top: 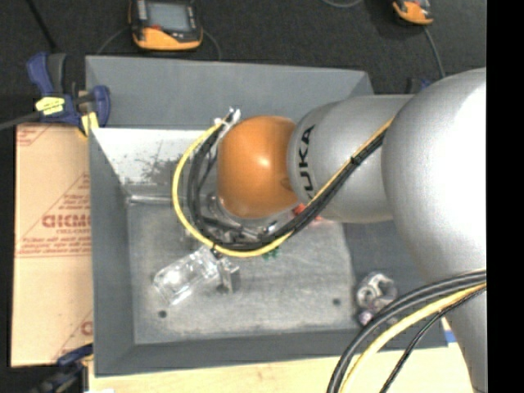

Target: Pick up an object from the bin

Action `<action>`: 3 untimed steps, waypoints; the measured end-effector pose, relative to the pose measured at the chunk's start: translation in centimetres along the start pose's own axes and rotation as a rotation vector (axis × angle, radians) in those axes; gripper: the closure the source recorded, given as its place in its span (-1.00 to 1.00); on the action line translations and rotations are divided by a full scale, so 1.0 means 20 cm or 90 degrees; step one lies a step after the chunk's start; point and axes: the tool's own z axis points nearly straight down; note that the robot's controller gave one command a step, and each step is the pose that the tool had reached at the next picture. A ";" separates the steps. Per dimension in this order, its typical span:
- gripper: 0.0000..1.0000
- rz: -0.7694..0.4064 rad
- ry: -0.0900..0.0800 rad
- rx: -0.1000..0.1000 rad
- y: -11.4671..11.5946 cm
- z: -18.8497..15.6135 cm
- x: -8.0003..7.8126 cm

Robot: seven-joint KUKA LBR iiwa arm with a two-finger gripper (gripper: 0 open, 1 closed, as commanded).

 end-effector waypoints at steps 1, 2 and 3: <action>1.00 0.004 -0.004 0.001 -0.01 -0.02 -0.01; 1.00 -0.011 -0.006 0.002 0.10 -0.31 0.04; 1.00 -0.004 -0.006 0.003 0.14 -0.89 0.10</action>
Offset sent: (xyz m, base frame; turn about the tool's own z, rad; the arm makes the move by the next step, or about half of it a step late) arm 0.0000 0.0000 0.0000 0.0000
